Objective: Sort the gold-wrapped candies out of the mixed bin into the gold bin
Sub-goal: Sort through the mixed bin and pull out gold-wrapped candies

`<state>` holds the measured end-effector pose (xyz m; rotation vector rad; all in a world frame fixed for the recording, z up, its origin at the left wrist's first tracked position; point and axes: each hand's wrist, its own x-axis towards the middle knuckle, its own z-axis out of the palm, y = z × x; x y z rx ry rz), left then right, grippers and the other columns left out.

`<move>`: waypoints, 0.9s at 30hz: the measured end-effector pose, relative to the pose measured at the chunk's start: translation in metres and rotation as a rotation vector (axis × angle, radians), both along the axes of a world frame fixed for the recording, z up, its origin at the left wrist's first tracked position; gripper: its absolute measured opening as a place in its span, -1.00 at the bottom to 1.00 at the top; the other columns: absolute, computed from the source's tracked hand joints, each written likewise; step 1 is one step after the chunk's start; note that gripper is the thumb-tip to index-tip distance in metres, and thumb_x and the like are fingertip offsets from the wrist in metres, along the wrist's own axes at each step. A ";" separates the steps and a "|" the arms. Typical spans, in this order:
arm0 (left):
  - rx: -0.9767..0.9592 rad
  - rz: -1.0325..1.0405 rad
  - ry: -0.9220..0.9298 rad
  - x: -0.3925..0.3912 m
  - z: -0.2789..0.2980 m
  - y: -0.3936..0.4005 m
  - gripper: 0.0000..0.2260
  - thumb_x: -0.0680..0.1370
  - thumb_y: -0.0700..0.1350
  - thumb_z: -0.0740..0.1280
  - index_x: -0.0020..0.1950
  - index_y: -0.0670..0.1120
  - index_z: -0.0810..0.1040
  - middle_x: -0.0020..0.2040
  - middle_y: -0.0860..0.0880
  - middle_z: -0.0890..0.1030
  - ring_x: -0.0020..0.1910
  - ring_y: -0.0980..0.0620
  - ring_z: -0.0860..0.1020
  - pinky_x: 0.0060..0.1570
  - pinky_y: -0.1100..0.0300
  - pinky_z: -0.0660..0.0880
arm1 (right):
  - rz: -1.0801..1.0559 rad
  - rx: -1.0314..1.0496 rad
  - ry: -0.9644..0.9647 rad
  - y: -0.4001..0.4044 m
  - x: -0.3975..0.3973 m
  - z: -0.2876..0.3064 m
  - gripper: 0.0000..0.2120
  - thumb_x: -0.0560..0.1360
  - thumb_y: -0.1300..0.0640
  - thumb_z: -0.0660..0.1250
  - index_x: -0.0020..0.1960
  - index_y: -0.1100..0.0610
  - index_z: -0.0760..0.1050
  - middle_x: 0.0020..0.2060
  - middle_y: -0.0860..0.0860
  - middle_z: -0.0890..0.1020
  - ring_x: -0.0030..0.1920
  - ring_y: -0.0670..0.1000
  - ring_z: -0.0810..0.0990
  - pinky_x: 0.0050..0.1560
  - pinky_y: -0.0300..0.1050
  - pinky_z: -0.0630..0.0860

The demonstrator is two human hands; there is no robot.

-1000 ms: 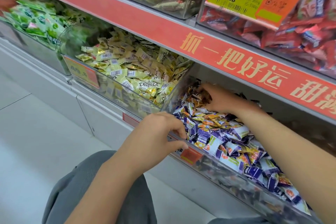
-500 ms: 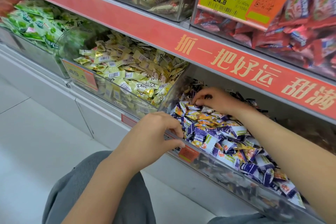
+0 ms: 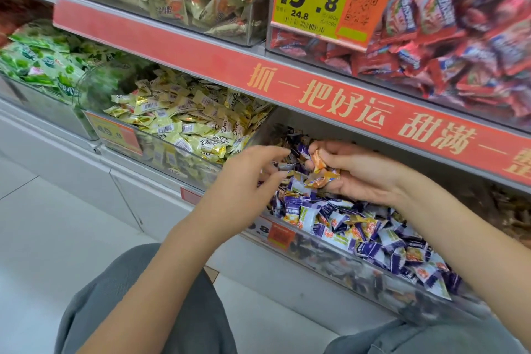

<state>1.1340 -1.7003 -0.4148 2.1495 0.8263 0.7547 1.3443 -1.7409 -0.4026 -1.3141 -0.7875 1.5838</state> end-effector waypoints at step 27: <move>0.121 -0.236 0.694 0.076 -0.021 0.065 -0.46 0.46 -0.21 0.45 0.41 -0.06 0.40 0.37 -0.08 0.45 0.30 -0.05 0.44 0.24 0.14 0.40 | 0.048 -0.006 -1.006 0.025 0.010 -0.008 -0.69 0.59 -0.21 0.07 0.01 0.00 0.41 -0.26 -0.06 0.48 -0.28 -0.05 0.54 -0.32 -0.24 0.42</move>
